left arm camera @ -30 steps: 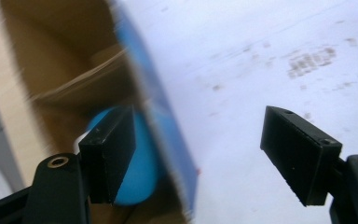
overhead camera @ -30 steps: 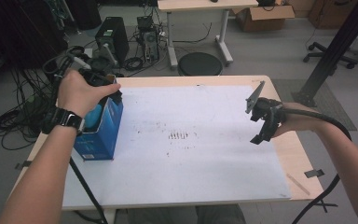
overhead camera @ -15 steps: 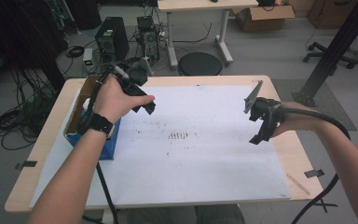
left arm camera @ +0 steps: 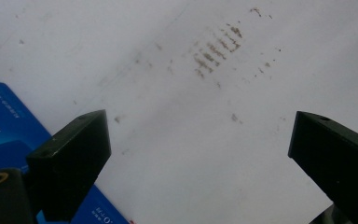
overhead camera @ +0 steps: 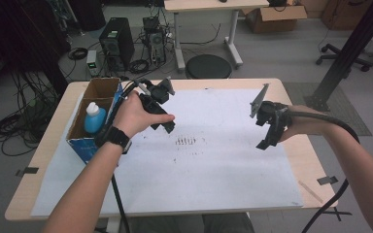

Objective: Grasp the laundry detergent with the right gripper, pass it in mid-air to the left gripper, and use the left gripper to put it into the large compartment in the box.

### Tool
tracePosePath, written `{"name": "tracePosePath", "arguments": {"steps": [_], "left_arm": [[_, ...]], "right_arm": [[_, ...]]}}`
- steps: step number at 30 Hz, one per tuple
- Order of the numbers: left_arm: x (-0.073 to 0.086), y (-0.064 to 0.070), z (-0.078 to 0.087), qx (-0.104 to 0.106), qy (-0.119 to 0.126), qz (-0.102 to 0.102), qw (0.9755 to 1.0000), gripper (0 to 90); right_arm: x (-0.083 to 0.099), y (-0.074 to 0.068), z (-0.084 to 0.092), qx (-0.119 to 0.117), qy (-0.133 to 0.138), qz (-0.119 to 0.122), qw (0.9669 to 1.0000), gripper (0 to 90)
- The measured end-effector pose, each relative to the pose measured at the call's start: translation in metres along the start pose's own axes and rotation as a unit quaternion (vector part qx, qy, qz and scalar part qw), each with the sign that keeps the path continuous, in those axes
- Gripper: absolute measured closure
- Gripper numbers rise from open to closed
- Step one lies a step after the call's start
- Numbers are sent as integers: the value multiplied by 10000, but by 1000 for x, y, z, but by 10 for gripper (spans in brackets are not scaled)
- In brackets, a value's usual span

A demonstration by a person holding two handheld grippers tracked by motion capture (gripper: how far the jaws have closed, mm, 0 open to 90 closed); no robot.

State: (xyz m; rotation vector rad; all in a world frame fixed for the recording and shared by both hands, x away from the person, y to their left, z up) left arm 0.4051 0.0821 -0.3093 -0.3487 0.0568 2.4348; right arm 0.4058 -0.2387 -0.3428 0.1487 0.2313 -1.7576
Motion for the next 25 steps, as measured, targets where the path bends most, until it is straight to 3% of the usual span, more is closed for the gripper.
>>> {"name": "tracePosePath", "arguments": {"steps": [5,25], "left_arm": [[-1,7,-3,93,-48,-130,9999,51],[0,7,-3,185,-23,-117,9998,48]], "right_arm": [[0,0,0,-1,-11,-13,10000,68],[5,-1,-3,-13,-28,-78,10000,68]]}}
Point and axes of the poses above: each handheld gripper's, and its own axes: z roughly backward along the jaws, x roughly out of its underside, y roughly to its right, the point moved 4 cm from there along -z, roughly forward along the jaws, and after that the axes turned 2 degrees about -x, right-handed, at the moved point
